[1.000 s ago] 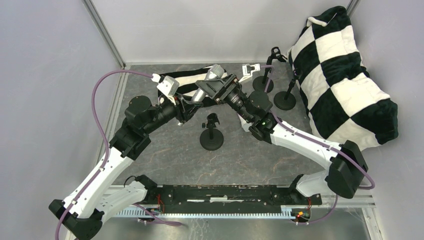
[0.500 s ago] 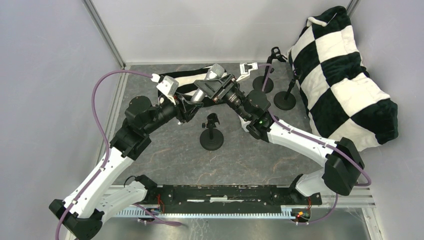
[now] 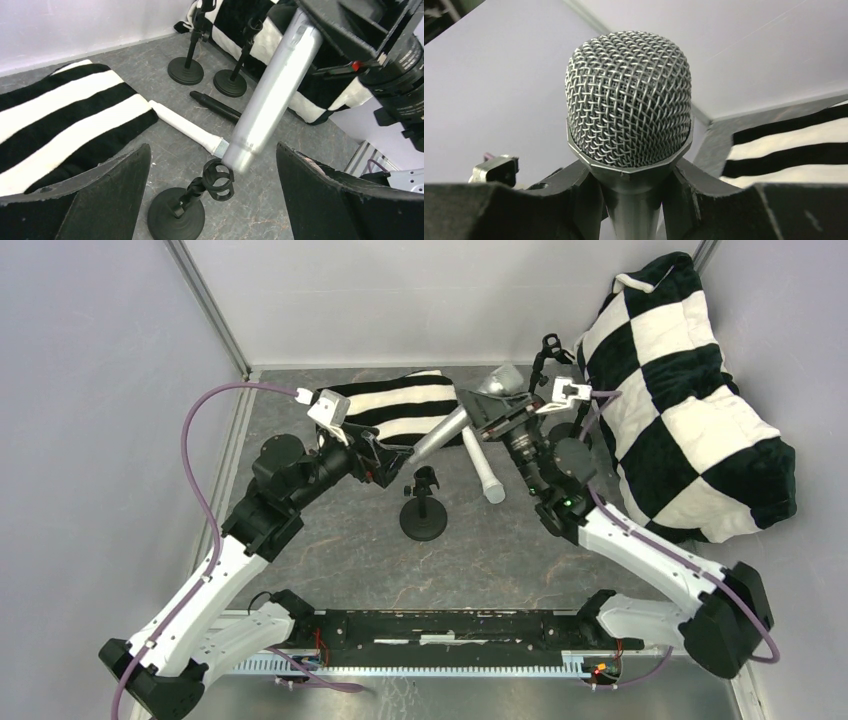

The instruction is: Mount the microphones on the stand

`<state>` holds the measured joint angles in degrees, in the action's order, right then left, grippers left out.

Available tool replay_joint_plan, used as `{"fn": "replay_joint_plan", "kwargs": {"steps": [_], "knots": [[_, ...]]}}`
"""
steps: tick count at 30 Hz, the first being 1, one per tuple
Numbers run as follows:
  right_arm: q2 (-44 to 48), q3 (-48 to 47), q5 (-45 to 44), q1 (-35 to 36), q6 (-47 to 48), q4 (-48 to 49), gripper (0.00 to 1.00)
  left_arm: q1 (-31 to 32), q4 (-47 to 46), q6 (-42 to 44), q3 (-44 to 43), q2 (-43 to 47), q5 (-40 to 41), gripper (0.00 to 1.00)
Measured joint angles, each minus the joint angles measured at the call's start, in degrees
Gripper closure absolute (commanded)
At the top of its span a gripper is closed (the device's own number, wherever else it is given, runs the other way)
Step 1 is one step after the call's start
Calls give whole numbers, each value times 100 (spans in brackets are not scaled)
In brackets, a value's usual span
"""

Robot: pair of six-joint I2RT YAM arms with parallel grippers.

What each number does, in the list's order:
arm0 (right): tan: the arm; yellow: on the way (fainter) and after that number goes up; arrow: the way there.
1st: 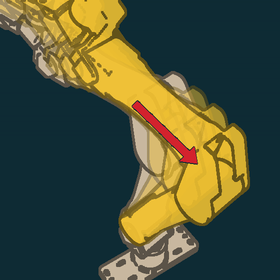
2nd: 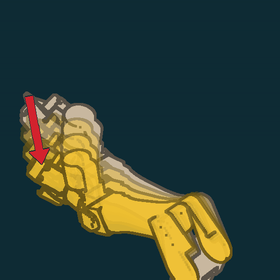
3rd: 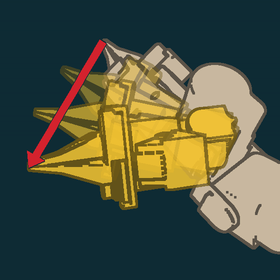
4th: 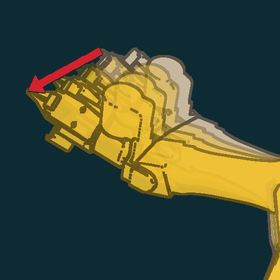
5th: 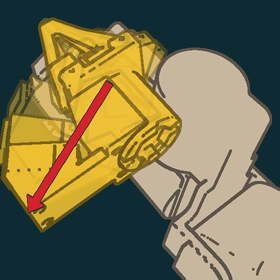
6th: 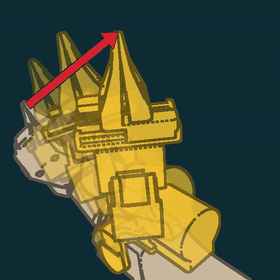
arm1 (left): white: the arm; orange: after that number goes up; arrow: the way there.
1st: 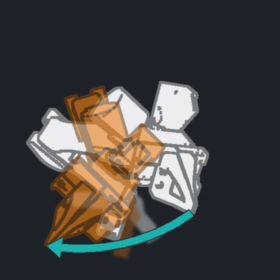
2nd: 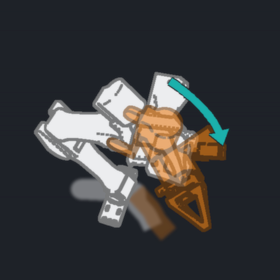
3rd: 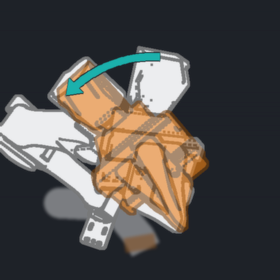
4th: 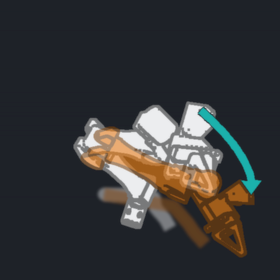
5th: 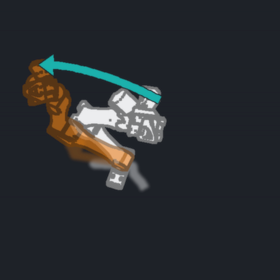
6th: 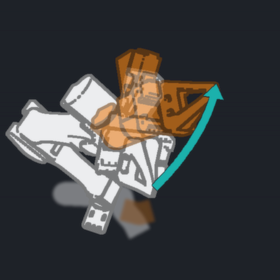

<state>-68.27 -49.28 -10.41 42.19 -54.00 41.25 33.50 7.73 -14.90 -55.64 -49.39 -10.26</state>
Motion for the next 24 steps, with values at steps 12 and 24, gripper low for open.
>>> {"fn": "replay_joint_plan", "kwargs": {"steps": [12, 24], "knots": [[1674, 728, -826, -592, 1781, -1150, 100, 0, -68, -450, 767, 138, 48, 0], [2621, 1049, -1517, -599, 3021, -2179, 99, 83, 293, -1554, 671, 50, 546, 6]]}}
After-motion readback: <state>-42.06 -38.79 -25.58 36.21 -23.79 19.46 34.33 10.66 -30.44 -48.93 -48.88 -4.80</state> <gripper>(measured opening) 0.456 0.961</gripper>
